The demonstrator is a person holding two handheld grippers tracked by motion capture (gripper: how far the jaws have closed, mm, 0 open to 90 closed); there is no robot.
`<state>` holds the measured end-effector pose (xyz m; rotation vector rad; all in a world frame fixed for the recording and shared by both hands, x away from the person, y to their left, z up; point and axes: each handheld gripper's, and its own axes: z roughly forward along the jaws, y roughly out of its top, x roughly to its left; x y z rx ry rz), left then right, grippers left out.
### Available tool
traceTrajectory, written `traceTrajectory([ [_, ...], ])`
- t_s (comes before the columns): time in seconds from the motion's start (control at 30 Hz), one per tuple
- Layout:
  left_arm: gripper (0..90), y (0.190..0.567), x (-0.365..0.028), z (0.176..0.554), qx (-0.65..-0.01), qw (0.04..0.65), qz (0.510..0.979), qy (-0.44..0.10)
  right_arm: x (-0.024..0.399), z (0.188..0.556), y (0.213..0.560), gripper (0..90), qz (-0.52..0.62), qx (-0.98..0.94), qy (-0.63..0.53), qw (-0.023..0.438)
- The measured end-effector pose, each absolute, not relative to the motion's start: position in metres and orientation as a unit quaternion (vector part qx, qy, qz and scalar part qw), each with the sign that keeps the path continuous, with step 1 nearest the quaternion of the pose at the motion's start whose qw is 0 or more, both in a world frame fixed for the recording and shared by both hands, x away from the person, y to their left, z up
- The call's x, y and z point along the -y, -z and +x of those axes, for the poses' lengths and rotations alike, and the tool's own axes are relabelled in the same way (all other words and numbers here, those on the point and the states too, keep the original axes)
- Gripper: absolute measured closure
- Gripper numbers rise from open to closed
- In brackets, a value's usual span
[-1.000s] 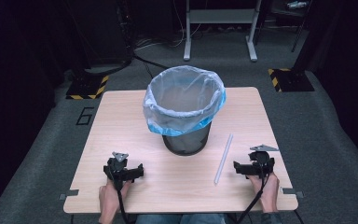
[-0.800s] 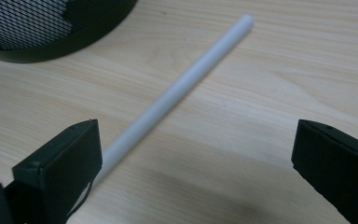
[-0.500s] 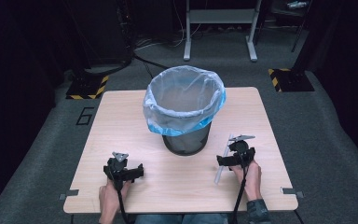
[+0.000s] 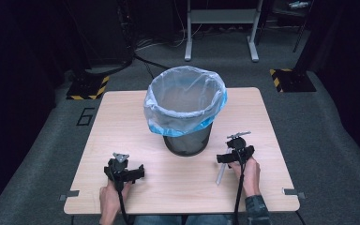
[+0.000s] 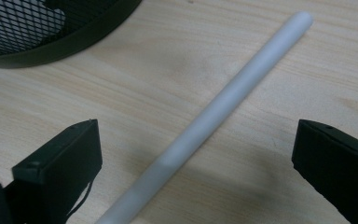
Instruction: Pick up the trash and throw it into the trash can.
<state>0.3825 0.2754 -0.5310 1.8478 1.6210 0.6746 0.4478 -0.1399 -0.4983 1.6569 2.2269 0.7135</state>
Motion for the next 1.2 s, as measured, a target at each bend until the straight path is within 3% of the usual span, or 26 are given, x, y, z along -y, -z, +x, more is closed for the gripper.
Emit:
traceTrajectory([
  [0.23, 0.2, 0.531, -0.275, 0.383, -0.608, 0.292, 0.693, -0.253, 0.138, 0.455, 0.501, 13.9, 0.577, -0.77, -0.238, 0.131],
  [0.33, 0.2, 0.531, -0.275, 0.382, -0.608, 0.292, 0.693, -0.253, 0.136, 0.458, 0.502, 23.8, 0.58, -0.77, -0.228, 0.135],
  [0.6, 0.2, 0.531, -0.274, 0.382, -0.609, 0.294, 0.692, -0.253, 0.14, 0.449, 0.5, 78.2, 0.579, -0.764, -0.237, 0.156],
  [0.93, 0.2, 0.531, -0.274, 0.382, -0.601, 0.294, 0.7, -0.249, 0.158, 0.444, 0.502, 79.7, 0.579, -0.753, -0.279, 0.137],
  [1.2, 0.2, 0.531, -0.274, 0.382, -0.599, 0.294, 0.701, -0.249, 0.173, 0.435, 0.487, 79.5, 0.563, -0.742, -0.327, 0.158],
])
